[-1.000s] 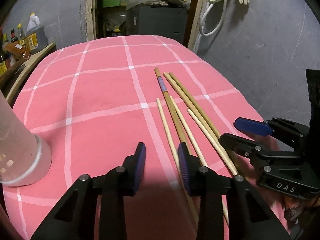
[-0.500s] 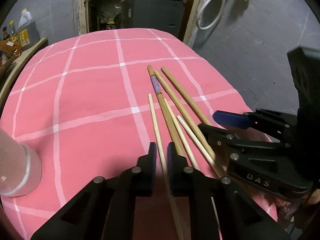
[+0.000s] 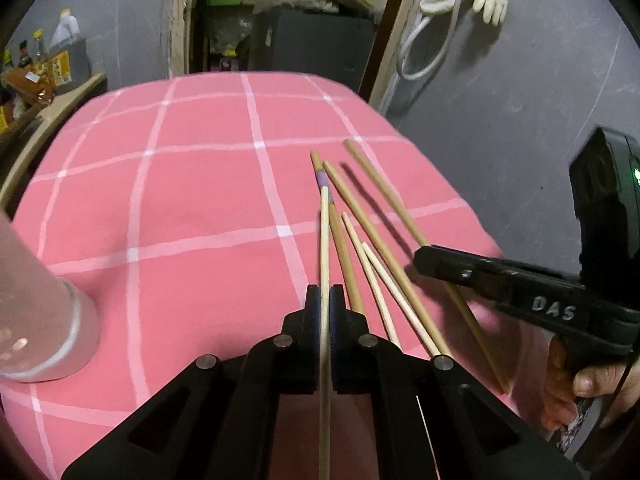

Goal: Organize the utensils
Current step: 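Grasp a purple-banded chopstick with the left tool while the right tool grasps another, then lift both held chopsticks and carry them over the white basket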

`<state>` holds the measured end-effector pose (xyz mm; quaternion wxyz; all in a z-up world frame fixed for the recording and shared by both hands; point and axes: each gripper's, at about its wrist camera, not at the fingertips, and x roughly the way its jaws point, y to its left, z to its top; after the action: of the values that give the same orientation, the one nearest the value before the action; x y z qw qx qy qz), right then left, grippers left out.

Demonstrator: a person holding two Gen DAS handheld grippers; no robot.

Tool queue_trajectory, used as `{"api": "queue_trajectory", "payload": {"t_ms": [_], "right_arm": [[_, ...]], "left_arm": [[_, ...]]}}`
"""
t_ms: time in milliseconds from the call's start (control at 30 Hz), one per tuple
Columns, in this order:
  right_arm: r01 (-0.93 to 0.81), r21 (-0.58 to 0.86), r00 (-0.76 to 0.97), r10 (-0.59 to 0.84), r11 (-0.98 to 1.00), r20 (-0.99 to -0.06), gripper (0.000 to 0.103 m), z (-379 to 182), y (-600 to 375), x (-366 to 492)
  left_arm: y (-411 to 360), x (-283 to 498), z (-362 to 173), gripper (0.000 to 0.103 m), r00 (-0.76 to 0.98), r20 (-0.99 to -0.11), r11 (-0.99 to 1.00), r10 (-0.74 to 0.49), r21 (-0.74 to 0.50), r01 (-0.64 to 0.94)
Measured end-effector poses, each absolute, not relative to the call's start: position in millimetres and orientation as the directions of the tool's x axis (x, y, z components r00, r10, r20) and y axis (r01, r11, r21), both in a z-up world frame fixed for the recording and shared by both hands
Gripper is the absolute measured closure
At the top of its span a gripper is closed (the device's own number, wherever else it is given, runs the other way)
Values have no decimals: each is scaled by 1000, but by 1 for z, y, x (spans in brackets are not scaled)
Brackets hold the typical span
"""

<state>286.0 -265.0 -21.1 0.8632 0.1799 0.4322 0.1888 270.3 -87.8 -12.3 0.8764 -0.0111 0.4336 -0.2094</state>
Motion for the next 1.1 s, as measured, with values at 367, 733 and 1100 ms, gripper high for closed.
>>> {"api": "queue_trajectory", "payload": {"t_ms": [367, 733, 1100], "right_arm": [[-376, 508, 805, 544, 775, -234, 98, 34, -228, 223], [-518, 428, 825, 565, 740, 22, 98, 77, -162, 218], [-596, 390, 792, 595, 702, 139, 98, 100, -92, 251]], "left_arm": [[-40, 217, 51, 101, 792, -482, 927, -374, -203, 314], [34, 186, 114, 100, 935, -237, 956, -263, -198, 219], [144, 204, 145, 100, 992, -72, 960, -102, -270, 79]]}}
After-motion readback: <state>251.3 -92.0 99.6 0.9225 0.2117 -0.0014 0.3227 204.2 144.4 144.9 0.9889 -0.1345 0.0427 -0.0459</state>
